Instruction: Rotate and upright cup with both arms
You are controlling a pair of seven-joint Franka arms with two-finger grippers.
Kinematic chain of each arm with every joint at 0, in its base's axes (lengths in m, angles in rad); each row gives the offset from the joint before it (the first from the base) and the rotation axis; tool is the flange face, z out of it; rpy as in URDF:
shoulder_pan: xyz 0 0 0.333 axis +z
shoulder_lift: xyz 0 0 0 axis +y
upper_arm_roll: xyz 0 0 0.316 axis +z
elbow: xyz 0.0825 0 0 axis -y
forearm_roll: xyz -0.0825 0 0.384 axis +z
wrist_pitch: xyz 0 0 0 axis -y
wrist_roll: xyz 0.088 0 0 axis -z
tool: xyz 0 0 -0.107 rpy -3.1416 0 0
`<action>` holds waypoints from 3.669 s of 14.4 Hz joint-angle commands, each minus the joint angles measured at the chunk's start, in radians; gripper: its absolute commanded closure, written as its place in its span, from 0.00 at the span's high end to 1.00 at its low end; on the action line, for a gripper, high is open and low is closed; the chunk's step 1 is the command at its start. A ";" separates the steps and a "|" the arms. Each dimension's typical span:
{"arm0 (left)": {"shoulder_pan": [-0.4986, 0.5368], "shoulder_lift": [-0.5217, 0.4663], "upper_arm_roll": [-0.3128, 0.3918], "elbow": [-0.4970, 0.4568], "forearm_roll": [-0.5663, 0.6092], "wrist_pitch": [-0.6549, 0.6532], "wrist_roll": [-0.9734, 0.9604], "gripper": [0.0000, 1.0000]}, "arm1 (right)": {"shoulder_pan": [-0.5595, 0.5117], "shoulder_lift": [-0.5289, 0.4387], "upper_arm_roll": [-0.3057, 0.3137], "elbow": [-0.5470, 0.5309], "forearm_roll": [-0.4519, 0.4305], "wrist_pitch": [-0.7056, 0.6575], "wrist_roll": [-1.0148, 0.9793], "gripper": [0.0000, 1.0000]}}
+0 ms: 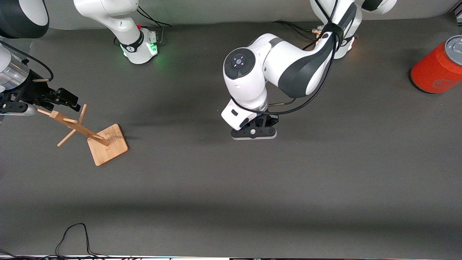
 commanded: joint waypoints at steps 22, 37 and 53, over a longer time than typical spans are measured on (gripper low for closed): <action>-0.007 -0.030 0.058 -0.600 0.522 0.728 -0.910 1.00 | 0.002 -0.018 0.088 -0.018 -0.055 0.002 0.191 1.00; 0.254 -0.186 0.018 -0.212 -0.049 0.118 -0.046 1.00 | -0.003 0.090 0.246 0.108 -0.046 -0.025 0.328 1.00; 0.372 -0.438 0.383 -0.350 -0.258 -0.074 0.702 1.00 | -0.011 0.016 0.011 0.163 0.103 -0.143 -0.042 1.00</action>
